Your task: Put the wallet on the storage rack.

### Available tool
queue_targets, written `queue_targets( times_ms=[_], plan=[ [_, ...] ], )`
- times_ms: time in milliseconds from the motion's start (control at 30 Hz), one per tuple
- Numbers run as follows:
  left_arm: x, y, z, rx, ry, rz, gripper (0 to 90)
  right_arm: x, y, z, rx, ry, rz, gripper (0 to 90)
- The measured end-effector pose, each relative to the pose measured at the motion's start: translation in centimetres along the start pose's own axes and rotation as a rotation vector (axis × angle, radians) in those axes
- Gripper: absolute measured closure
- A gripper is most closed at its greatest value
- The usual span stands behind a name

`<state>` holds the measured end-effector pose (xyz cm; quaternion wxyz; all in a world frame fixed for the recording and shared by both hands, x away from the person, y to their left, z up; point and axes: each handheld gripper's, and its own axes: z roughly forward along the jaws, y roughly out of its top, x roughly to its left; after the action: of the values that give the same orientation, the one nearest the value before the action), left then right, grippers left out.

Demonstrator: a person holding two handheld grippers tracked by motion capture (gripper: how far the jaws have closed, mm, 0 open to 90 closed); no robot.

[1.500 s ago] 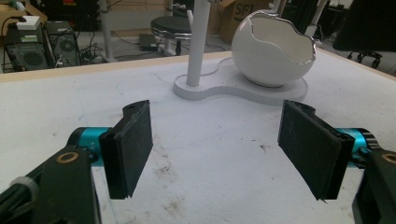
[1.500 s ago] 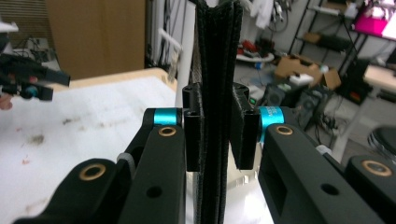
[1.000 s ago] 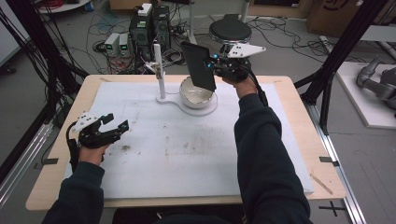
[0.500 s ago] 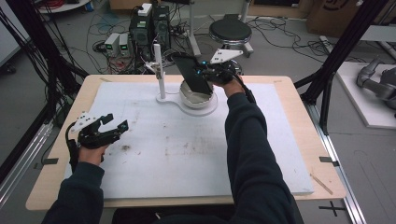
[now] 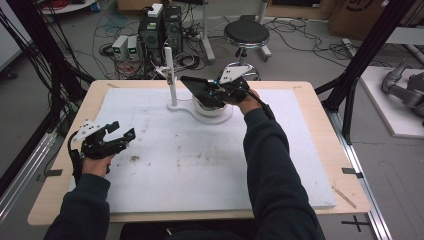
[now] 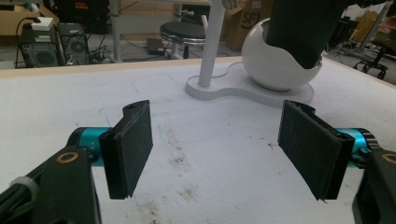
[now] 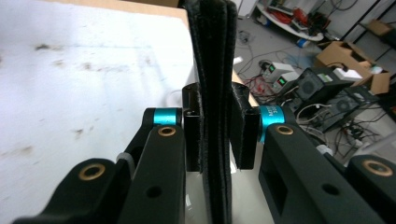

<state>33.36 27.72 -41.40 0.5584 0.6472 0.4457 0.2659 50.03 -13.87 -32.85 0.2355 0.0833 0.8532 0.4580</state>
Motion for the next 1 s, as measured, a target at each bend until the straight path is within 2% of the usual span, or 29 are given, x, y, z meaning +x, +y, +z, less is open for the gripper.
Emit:
queue_targets(
  times_ms=[67,133,200,300,400,467,533,633,667,700,800,933,1000],
  plan=[
    [0.0,0.0,0.0,-0.002,0.002,-0.001,26.2,0.7,0.0,-0.4,0.033,0.011,-0.008,78.2],
    [0.0,0.0,0.0,-0.004,0.002,-0.003,26.2,1.4,-0.2,-0.8,0.032,-0.006,-0.032,78.2],
    [0.1,0.0,0.0,-0.004,0.003,-0.004,26.2,1.9,-0.6,-1.3,0.033,-0.017,-0.028,78.1],
    [0.1,0.1,0.1,-0.004,0.001,-0.005,26.2,2.1,-1.3,-1.8,0.042,-0.019,-0.022,77.7],
    [0.1,0.0,0.2,-0.004,-0.002,-0.009,26.2,2.3,-2.0,-2.0,0.018,-0.041,-0.024,77.1],
    [0.1,0.0,0.3,-0.004,-0.005,-0.011,26.2,2.4,-2.3,-1.9,0.013,-0.033,-0.002,75.2],
    [0.1,0.0,0.3,-0.006,-0.005,-0.013,26.2,2.7,-2.2,-1.8,0.028,-0.036,-0.01,71.9],
    [0.2,0.1,0.4,-0.009,-0.004,-0.021,26.2,3.2,-1.6,-1.3,0.038,-0.055,-0.004,64.0],
    [0.2,0.1,0.4,-0.007,-0.005,-0.02,26.2,3.3,-1.3,-1.0,0.031,-0.066,0.007,57.5],
    [0.2,0.1,0.4,-0.007,-0.005,-0.02,26.2,3.5,-1.0,-0.7,0.018,-0.077,0.016,55.6],
    [0.2,0.1,0.5,-0.008,-0.008,-0.023,26.2,3.9,0.2,0.0,-0.016,-0.087,-0.008,55.8],
    [0.1,0.1,0.7,-0.008,-0.01,-0.023,26.2,4.3,2.1,1.2,-0.017,-0.074,-0.047,57.1],
    [0.1,0.1,0.7,-0.007,-0.014,-0.018,26.2,4.5,3.0,1.6,-0.032,-0.067,-0.059,63.8]
  ],
)
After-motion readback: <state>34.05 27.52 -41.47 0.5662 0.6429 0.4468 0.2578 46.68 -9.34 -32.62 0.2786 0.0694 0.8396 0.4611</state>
